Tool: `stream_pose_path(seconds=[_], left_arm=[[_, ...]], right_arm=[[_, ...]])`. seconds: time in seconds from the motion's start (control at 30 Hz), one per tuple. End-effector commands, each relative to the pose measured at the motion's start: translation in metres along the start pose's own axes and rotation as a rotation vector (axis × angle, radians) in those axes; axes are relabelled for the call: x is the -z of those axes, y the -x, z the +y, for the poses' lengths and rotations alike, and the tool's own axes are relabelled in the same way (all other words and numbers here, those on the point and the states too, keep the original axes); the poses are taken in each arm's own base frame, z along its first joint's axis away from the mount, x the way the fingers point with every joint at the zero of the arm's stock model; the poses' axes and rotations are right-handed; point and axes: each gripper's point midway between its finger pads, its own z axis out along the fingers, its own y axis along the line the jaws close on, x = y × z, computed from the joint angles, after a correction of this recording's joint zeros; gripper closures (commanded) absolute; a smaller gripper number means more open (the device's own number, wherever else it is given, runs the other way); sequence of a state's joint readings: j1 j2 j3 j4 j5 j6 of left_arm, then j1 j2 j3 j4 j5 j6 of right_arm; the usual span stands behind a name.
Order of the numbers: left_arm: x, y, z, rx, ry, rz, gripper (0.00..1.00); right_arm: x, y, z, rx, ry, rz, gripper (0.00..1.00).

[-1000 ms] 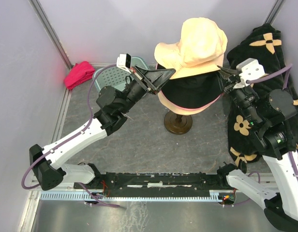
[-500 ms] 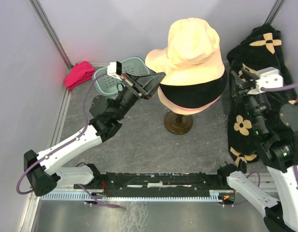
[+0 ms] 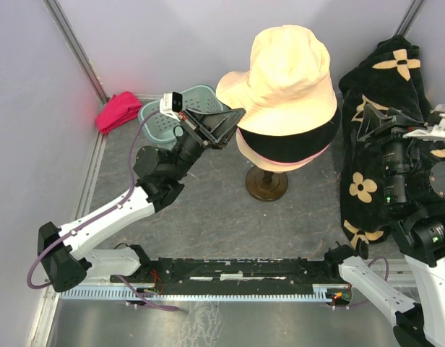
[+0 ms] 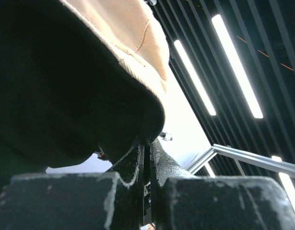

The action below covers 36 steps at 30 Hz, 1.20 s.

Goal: Stack the hats
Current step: Stack the hat on the hat.

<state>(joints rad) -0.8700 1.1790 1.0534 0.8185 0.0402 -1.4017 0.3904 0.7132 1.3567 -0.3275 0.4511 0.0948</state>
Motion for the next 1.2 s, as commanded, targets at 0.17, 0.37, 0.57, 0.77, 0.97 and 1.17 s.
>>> stream_pose_path(seconds=[0.17, 0.37, 0.57, 0.77, 0.97, 1.17], left_arm=[[0.005, -0.006, -0.020, 0.041, -0.071, 0.045, 0.97], [0.011, -0.009, -0.014, 0.031, -0.049, 0.056, 0.97], [0.011, -0.009, -0.015, 0.007, -0.046, 0.061, 0.97], [0.016, -0.008, -0.012, 0.011, -0.029, 0.054, 0.97], [0.016, -0.007, -0.012, 0.001, -0.019, 0.052, 0.97], [0.012, -0.010, -0.008, 0.004, -0.013, 0.066, 0.97]], right_arm=[[-0.003, 0.000, 0.009, -0.602, -0.121, 0.053, 0.32], [-0.015, -0.012, 0.038, -0.849, -0.074, 0.123, 0.33], [-0.042, 0.011, 0.049, -0.979, -0.048, 0.094, 0.34], [-0.086, -0.007, 0.024, -1.283, -0.039, 0.126, 0.37], [-0.098, -0.039, 0.018, -1.459, -0.008, 0.170, 0.38], [-0.098, -0.051, 0.025, -1.600, 0.106, 0.208, 0.38]])
